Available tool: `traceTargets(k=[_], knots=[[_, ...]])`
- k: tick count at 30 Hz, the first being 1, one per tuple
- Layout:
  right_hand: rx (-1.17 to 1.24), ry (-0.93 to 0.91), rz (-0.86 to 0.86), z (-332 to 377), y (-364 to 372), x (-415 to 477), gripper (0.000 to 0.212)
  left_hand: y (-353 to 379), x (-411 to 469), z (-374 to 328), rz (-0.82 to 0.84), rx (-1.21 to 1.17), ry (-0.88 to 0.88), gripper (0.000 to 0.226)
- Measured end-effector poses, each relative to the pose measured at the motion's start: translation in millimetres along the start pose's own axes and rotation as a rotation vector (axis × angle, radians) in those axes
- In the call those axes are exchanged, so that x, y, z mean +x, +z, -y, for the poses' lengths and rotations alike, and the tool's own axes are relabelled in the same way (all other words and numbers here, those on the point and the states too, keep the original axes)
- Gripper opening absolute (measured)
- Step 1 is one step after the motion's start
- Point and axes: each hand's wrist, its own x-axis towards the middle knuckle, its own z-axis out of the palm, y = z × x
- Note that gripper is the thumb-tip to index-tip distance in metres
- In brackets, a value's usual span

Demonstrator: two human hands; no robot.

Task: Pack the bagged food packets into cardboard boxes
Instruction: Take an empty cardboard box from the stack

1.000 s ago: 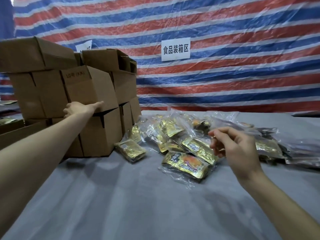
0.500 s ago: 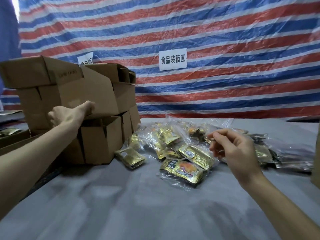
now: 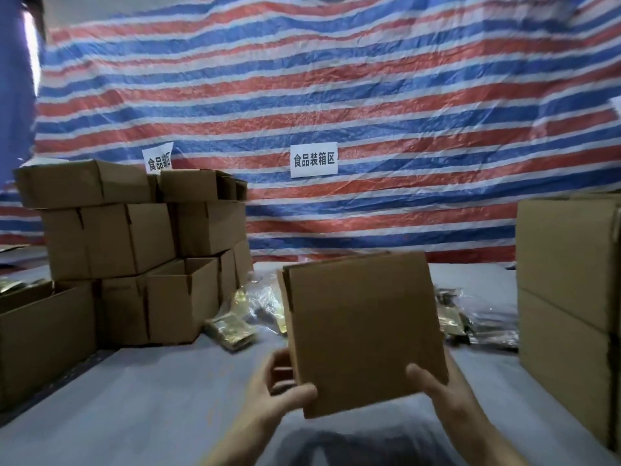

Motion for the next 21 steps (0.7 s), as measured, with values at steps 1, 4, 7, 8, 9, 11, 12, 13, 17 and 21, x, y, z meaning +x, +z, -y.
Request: traceTargets(k=[1, 4, 7, 8, 9, 11, 12, 13, 17, 21], knots=[[-0.022, 0.033, 0.029, -8, -9, -5, 0.093, 6, 0, 7, 0.071, -0.029, -0.031, 0.114], [-0.079, 0.103, 0.115, -27, -30, -7, 0.101, 13, 16, 20, 0.184, -0.083, -0.108, 0.124], [-0.093, 0.151, 0.228, -36, -32, -5, 0.111, 13, 37, 24, 0.231, -0.143, -0.119, 0.122], [-0.091, 0.165, 0.247, -39, -30, -5, 0.113, 13, 41, 26, 0.249, -0.147, -0.101, 0.118], [-0.094, 0.179, 0.250, -41, -29, -5, 0.113, 13, 43, 28, 0.256, -0.157, -0.089, 0.116], [-0.068, 0.204, 0.262, -47, -27, -5, 0.108, 11, 43, 34, 0.301, -0.138, -0.060, 0.111], [-0.030, 0.226, 0.264, -46, -27, -5, 0.101, 9, 41, 36, 0.332, -0.086, -0.042, 0.108], [0.004, 0.259, 0.243, -45, -27, -5, 0.090, 8, 40, 38, 0.351, -0.043, -0.031, 0.107], [0.189, 0.403, 0.042, -45, -29, 5, 0.076, 0, 42, 42, 0.343, -0.073, -0.065, 0.104], [0.183, 0.492, -0.270, -42, -40, 22, 0.054, 2, 40, 41, 0.350, -0.113, -0.098, 0.101]])
